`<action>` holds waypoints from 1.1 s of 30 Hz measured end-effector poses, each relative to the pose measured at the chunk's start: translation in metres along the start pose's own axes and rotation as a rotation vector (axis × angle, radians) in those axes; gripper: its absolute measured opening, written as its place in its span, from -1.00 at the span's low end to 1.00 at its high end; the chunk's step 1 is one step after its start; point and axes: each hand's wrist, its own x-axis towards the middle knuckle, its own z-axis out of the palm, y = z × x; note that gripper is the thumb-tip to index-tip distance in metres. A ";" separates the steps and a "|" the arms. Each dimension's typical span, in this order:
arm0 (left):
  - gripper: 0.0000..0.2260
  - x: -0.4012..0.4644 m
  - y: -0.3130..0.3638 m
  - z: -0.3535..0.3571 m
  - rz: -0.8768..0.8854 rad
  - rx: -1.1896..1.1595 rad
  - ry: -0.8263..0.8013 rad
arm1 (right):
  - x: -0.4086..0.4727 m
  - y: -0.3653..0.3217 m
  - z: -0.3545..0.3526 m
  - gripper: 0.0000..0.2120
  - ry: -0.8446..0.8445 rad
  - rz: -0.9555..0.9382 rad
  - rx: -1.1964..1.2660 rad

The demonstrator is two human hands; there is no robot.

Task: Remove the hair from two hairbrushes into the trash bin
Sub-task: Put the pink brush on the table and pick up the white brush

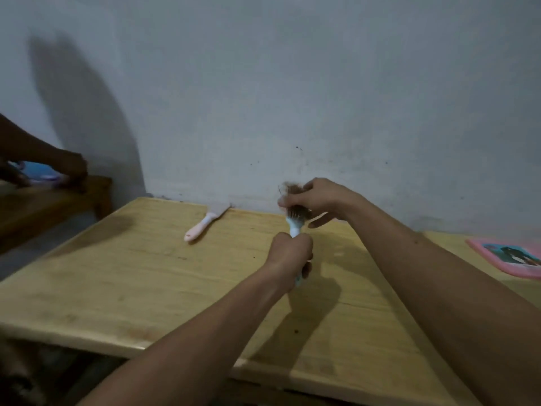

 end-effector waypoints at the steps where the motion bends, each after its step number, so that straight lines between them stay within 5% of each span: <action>1: -0.89 -0.004 0.002 -0.017 0.000 -0.032 0.042 | -0.002 -0.014 0.008 -0.54 -0.025 -0.019 0.012; 8: -0.63 -0.051 0.000 -0.150 0.000 -0.125 0.301 | -0.008 -0.105 0.083 -0.37 -0.183 -0.137 0.031; 20: -0.21 -0.178 -0.065 -0.337 -0.098 0.261 0.723 | -0.042 -0.213 0.270 -0.70 -0.467 -0.465 -0.151; 27: -0.34 -0.238 -0.123 -0.394 -0.091 0.579 0.922 | -0.068 -0.228 0.353 -0.68 -0.702 -0.548 -0.418; 33: -0.35 -0.287 -0.177 -0.426 -0.196 0.922 0.936 | -0.092 -0.216 0.423 -0.74 -0.939 -0.712 -0.530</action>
